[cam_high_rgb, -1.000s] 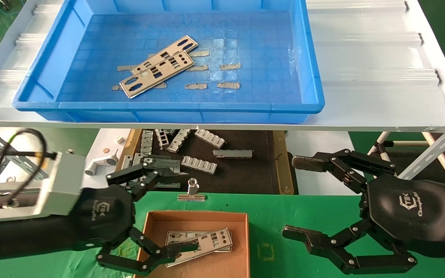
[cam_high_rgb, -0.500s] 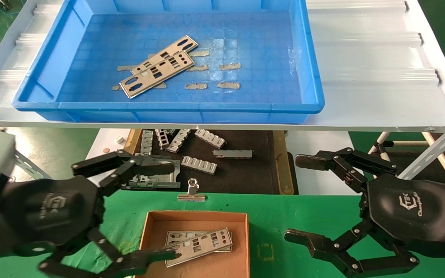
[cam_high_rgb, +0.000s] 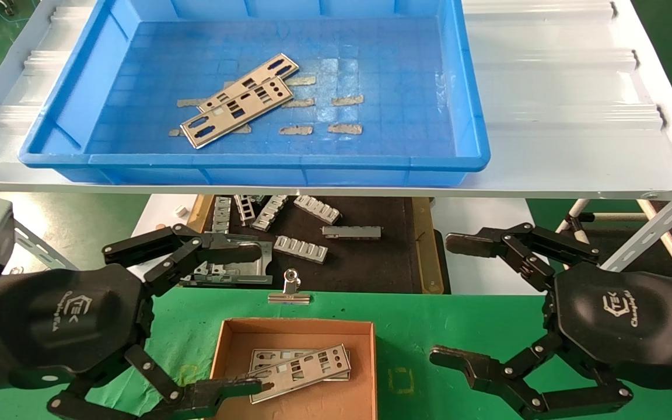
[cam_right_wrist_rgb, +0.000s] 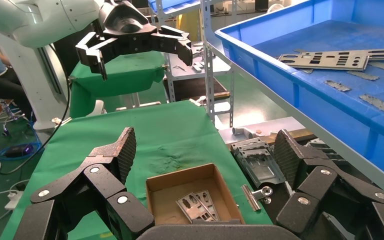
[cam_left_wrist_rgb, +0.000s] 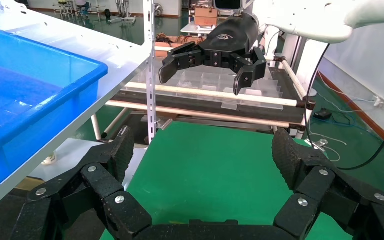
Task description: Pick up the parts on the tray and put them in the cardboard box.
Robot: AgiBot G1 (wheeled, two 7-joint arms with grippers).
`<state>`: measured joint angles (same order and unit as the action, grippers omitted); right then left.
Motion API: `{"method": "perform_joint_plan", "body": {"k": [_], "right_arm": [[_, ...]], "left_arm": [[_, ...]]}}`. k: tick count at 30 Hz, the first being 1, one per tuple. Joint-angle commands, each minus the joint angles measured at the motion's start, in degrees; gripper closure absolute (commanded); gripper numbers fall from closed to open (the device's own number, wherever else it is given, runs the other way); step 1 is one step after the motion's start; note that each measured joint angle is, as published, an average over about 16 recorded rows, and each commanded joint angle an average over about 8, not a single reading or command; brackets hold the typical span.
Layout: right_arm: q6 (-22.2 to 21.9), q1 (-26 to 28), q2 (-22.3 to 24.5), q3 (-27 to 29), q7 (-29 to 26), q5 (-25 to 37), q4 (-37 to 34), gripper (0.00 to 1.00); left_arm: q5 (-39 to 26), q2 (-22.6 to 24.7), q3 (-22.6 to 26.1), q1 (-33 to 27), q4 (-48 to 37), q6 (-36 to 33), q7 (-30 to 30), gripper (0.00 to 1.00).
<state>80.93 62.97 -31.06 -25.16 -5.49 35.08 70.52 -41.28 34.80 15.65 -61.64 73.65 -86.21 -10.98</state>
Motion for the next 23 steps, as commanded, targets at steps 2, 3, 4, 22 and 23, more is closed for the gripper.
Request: {"method": "perform_joint_plan", "body": {"k": [2, 3, 4, 22, 23], "right_arm": [[0.0, 0.0, 0.0, 0.0, 0.0, 0.0, 0.0, 0.00], [0.0, 0.0, 0.0, 0.0, 0.0, 0.0, 0.0, 0.00], [0.0, 0.0, 0.0, 0.0, 0.0, 0.0, 0.0, 0.00], [0.0, 0.0, 0.0, 0.0, 0.0, 0.0, 0.0, 0.00], [0.0, 0.0, 0.0, 0.0, 0.0, 0.0, 0.0, 0.00]], "left_arm": [[-0.2, 0.1, 0.1, 0.0, 0.0, 0.1, 0.1, 0.00], [-0.2, 0.1, 0.1, 0.0, 0.0, 0.2, 0.1, 0.00], [-0.2, 0.1, 0.2, 0.0, 0.0, 0.2, 0.1, 0.00], [-0.5, 0.2, 0.3, 0.1, -0.1, 0.5, 0.2, 0.00], [-0.5, 0.2, 0.3, 0.1, -0.1, 0.5, 0.2, 0.00]]}}
